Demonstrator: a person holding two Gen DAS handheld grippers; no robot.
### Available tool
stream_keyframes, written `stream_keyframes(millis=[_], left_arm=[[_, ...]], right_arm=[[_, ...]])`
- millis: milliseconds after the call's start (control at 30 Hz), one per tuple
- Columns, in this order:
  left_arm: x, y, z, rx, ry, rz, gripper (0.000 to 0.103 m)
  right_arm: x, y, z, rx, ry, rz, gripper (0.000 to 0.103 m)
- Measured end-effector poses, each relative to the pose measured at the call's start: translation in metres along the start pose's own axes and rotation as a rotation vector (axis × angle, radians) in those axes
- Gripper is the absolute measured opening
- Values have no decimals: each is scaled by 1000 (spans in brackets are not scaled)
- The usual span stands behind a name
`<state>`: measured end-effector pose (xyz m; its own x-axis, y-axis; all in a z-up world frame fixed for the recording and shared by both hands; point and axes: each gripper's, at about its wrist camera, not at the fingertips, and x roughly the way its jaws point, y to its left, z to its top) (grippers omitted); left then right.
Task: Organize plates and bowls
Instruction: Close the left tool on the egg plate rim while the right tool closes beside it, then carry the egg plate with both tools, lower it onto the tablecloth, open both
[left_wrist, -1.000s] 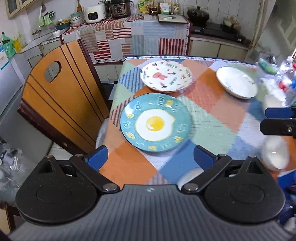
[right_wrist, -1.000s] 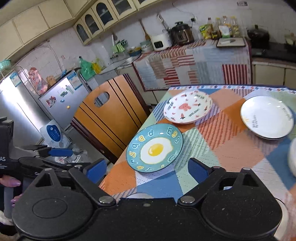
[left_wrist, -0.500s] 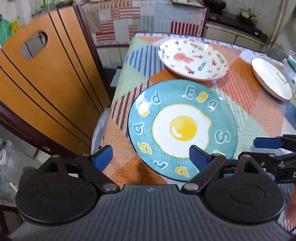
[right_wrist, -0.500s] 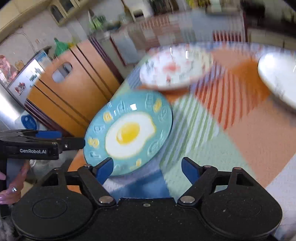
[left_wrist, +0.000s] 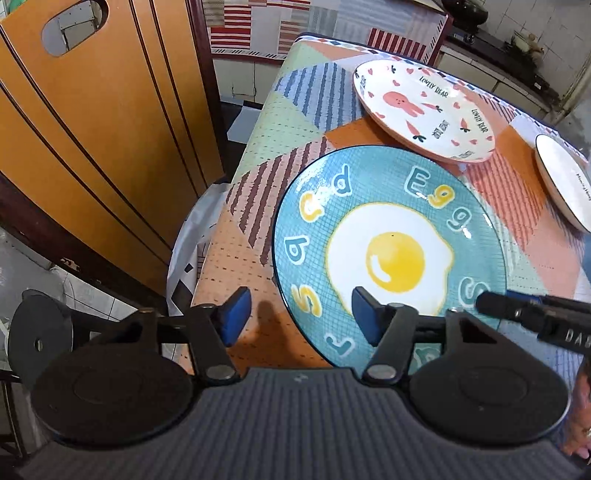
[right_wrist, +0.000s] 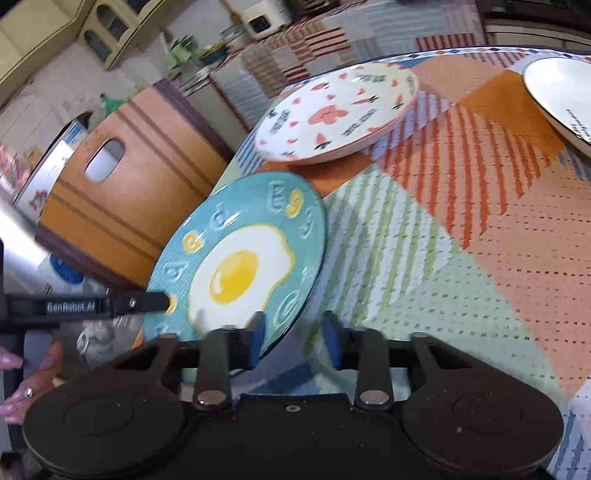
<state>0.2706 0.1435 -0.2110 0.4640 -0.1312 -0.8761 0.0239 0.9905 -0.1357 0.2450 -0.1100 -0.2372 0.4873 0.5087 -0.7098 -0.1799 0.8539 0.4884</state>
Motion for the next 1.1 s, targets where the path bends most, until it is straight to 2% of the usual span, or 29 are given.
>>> stream_keyframes(millis=[33,167,267,400,533,633,800,967,1100], left_arm=[[1,0,0,-1,3,-7,50],[9,0,0,-11,38,-7,29],[10,0,-2,-13,33,-21,22],[10,0,-4,-4,12,-18,22],[15,6,-2,-75,6,-42,23],[18,7,1,-118,-4,-32,23],[4,-10,-3,-11,-5,-50,24],[-28,-38,-11,45,-76,-46,25],[-50,-61,-18,94,-117,-78,25]], right_arm=[[1,-2,2,6,-4,13,17],[3,1,3,-38,-22,12,18],[3,-5,3,-12,-28,35,18],[10,-3,4,-18,-34,13,20],[18,-6,8,1,-69,20,21],[19,-10,11,-28,-52,44,17],[4,-2,14,-90,-9,2,18],[-35,-5,14,-113,-25,31,18],[-68,-12,15,-110,-34,24,18]])
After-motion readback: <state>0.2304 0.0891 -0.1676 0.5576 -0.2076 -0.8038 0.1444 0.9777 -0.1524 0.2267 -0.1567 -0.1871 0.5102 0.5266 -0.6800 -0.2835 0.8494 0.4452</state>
